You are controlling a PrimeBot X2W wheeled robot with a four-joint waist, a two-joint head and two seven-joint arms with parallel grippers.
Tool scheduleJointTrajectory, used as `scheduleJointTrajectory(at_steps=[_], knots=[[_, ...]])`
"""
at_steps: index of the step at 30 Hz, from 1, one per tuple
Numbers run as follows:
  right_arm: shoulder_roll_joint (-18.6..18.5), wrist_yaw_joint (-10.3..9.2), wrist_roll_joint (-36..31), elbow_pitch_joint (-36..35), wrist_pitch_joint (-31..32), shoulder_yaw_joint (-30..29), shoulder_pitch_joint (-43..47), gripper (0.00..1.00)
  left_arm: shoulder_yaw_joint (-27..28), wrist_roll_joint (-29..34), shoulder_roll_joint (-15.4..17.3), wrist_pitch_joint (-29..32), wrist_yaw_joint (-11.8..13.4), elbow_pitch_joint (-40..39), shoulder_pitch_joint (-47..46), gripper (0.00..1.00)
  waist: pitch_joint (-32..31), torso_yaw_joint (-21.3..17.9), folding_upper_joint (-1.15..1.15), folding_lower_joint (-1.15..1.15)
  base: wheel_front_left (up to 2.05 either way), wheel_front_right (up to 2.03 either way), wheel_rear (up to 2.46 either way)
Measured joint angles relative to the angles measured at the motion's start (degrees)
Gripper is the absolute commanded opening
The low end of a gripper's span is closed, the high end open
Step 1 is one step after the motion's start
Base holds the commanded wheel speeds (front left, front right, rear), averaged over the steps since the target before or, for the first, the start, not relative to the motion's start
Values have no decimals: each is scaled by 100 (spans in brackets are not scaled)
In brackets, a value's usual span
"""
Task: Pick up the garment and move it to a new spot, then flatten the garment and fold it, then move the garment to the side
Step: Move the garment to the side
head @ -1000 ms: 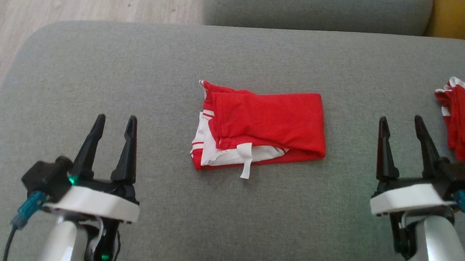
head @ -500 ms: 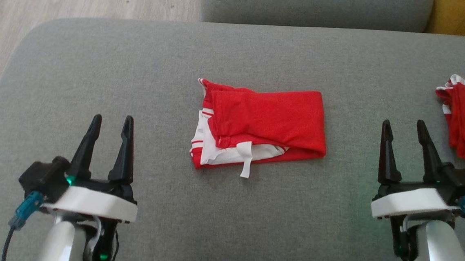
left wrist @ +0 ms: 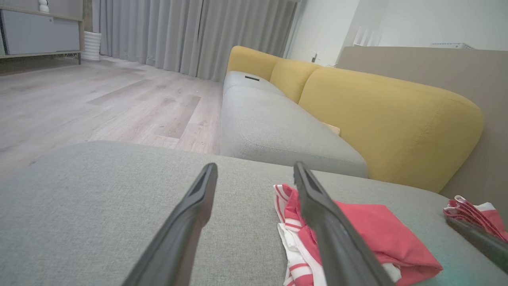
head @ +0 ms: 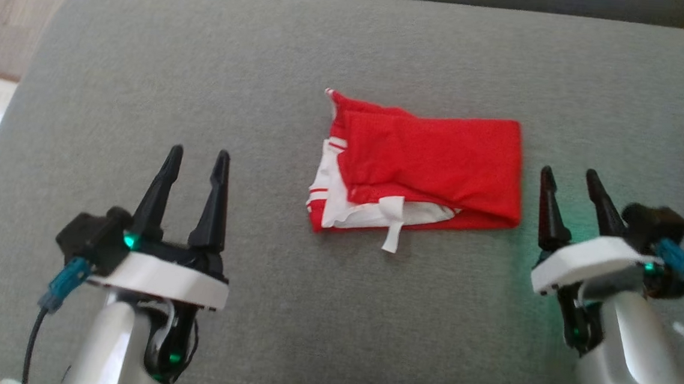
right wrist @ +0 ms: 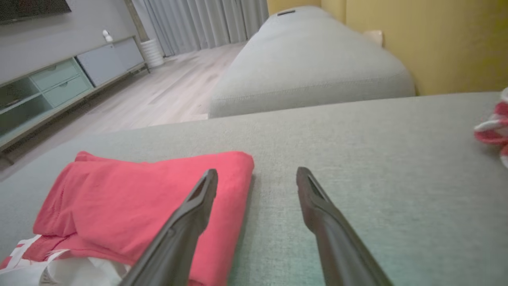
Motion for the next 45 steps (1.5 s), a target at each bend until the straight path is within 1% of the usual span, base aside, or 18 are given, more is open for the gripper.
scheduleJointTrajectory(at_steps=[5,12,15,17,18,19,24,30,33,36,39,40,42,45], knots=[[-1,0,221,704,400,22,-492,100,-143,-77,-1,0,-1,15,-166,100,179,276,0,0,0,0,0],[-9,0,116,1636,775,-299,-939,100,-266,-156,-2,0,-1,37,-176,100,313,615,0,0,0,0,0],[-43,0,246,1872,862,-245,-1131,100,-263,-156,-2,0,-1,44,-176,100,324,691,0,0,0,0,0],[-66,0,358,2005,866,-86,-1234,100,-256,-156,-2,0,-1,52,-176,100,318,699,0,0,0,0,0],[-71,0,376,2050,864,-3,-1261,61,-250,-156,-2,0,-1,53,-176,100,311,692,0,0,0,0,0],[-79,0,392,2100,860,64,-1287,0,-243,-156,-2,0,-1,57,-176,100,301,678,0,0,0,0,0],[-73,0,-54,2242,610,375,-1316,0,-231,-145,-1,0,-1,59,-174,100,221,526,0,0,0,0,0],[-77,0,-1103,2235,335,633,-1326,0,-244,-30,0,0,-2,57,-167,100,80,198,0,0,0,0,0],[-209,0,-1477,2135,289,906,-1383,0,-260,22,0,0,-2,60,-164,100,12,-25,0,0,0,0,0],[-469,0,-1611,2031,301,1217,-1542,0,-286,64,0,0,-3,67,-160,100,-51,-287,0,0,0,0,0],[-843,0,-1657,1871,375,1544,-1715,0,-310,66,1,0,-3,58,-161,100,-83,-569,0,0,0,0,0],[-1144,0,-1657,1758,427,1749,-1836,0,-333,100,0,0,-4,51,-165,100,-80,-753,0,0,0,0,0],[-1490,0,-1627,1640,476,1918,-1980,0,-368,108,1,0,-5,30,-178,100,-45,-926,0,0,0,0,0],[-2056,0,-1517,1474,570,2022,-2235,0,-456,109,-2,0,-21,8,-276,100,106,-1109,0,0,0,0,0]])
